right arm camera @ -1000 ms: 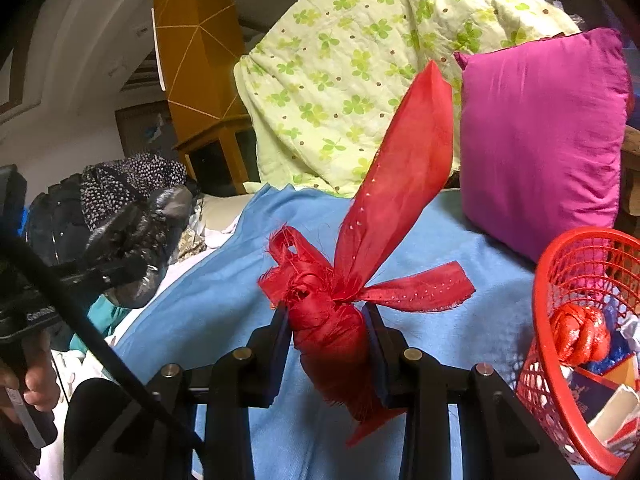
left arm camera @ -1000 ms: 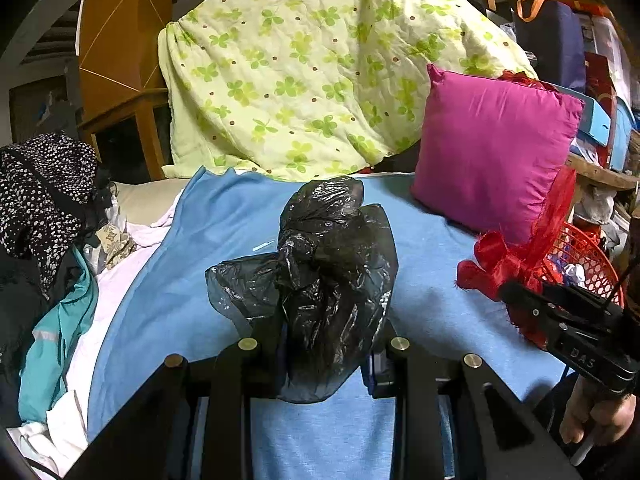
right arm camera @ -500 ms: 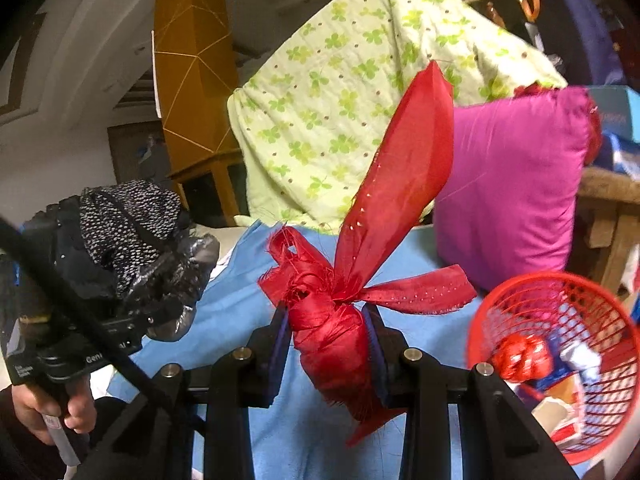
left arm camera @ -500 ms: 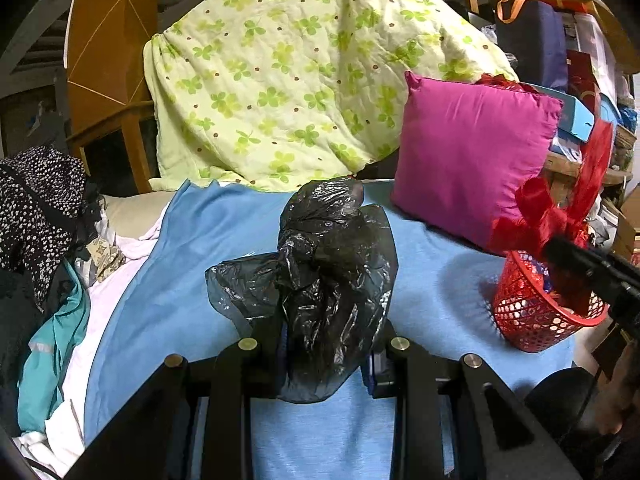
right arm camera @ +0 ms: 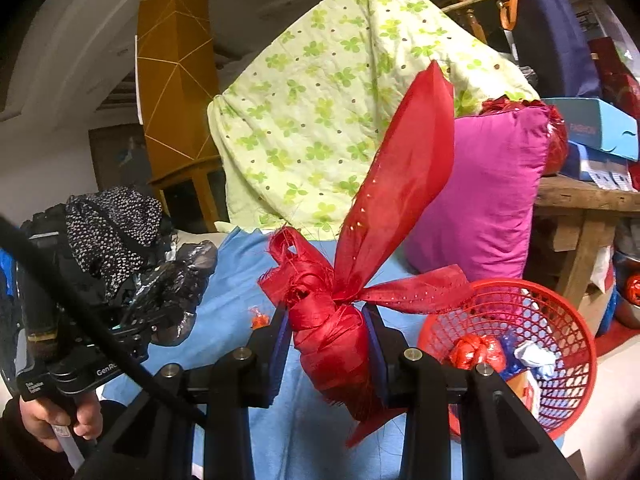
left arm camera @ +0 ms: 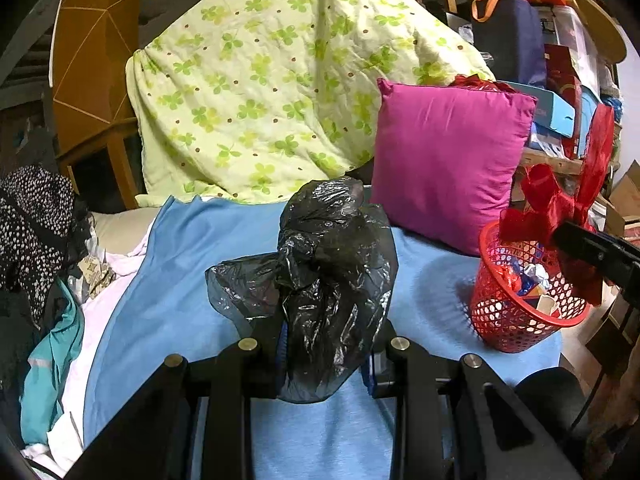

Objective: Collect trash
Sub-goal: 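Carry the black bag with the left tool while the right tool carries the ribbon toward the basket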

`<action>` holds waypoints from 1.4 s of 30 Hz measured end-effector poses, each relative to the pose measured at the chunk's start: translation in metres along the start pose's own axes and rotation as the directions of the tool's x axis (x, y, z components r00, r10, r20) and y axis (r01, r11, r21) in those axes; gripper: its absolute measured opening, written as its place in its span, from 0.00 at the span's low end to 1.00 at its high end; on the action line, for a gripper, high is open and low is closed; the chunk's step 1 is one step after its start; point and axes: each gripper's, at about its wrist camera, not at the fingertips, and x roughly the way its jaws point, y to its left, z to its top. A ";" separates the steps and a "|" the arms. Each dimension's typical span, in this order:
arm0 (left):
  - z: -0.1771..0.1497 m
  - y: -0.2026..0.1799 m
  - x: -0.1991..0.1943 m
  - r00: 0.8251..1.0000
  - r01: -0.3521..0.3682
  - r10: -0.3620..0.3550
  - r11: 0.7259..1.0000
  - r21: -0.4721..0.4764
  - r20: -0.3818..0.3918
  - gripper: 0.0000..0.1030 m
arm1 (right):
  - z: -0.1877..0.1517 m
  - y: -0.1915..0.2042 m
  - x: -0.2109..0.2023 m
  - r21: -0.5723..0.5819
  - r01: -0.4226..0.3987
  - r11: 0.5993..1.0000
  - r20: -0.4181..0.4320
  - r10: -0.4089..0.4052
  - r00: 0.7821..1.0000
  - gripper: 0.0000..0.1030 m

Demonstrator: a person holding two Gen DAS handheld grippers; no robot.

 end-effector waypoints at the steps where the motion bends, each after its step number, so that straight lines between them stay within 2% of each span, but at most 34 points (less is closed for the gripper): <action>1: 0.001 -0.002 -0.001 1.000 0.003 -0.003 1.000 0.003 0.001 0.29 | 0.000 0.000 -0.003 0.000 0.005 1.000 0.004 -0.005 1.000 0.36; 13: 0.010 -0.030 -0.009 0.999 0.041 -0.041 0.998 0.039 0.011 0.29 | 0.005 -0.017 -0.030 0.035 0.029 0.999 0.068 -0.032 0.997 0.36; 31: 0.018 -0.052 -0.009 0.998 0.063 -0.065 0.993 0.098 0.010 0.30 | 0.010 -0.047 -0.052 0.084 0.076 0.994 0.096 -0.084 0.992 0.36; 42: 0.022 -0.062 -0.009 0.997 0.075 -0.077 0.989 0.126 0.014 0.30 | 0.008 -0.050 -0.056 0.100 0.098 0.990 0.094 -0.107 0.990 0.36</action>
